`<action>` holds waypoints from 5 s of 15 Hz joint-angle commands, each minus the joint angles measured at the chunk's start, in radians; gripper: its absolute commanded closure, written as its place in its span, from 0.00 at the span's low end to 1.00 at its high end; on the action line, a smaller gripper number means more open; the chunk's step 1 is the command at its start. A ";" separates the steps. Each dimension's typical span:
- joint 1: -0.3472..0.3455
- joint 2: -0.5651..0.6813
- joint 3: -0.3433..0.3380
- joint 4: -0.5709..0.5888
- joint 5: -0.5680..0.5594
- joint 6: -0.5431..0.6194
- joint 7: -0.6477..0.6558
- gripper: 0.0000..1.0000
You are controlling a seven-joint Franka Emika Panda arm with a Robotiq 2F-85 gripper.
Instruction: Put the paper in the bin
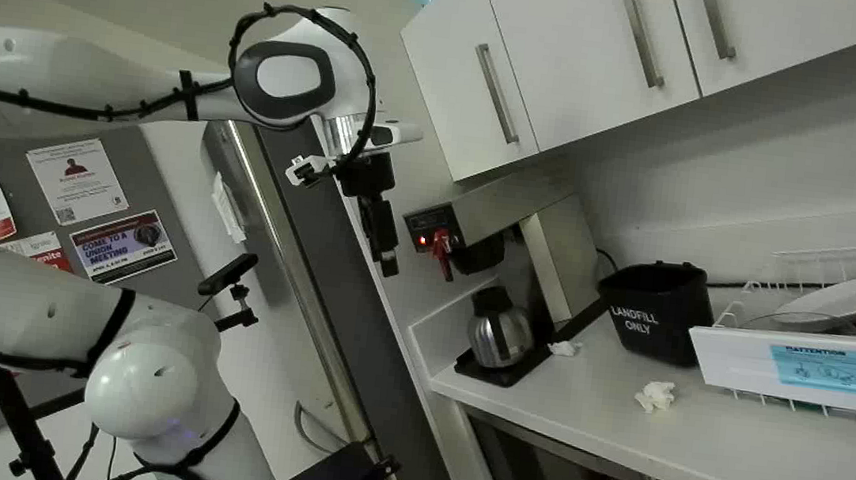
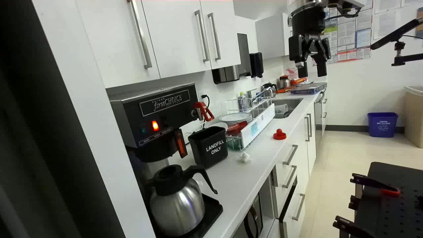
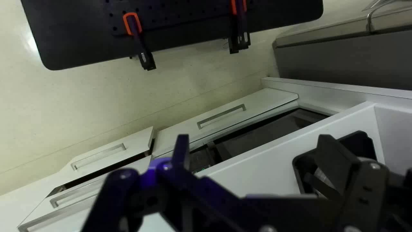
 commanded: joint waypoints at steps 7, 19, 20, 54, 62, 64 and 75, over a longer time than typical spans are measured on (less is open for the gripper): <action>-0.014 0.002 0.011 0.002 0.007 -0.003 -0.008 0.00; -0.109 0.574 0.053 0.045 -0.255 0.706 0.132 0.00; -0.114 0.641 0.054 0.069 -0.286 0.733 0.175 0.00; 0.158 1.376 -0.156 0.560 -0.219 1.077 0.396 0.00; 0.168 1.456 -0.163 0.635 -0.183 1.049 0.388 0.32; 0.169 1.467 -0.164 0.646 -0.181 1.043 0.388 0.48; 0.210 1.431 -0.214 0.616 -0.195 1.030 0.422 0.98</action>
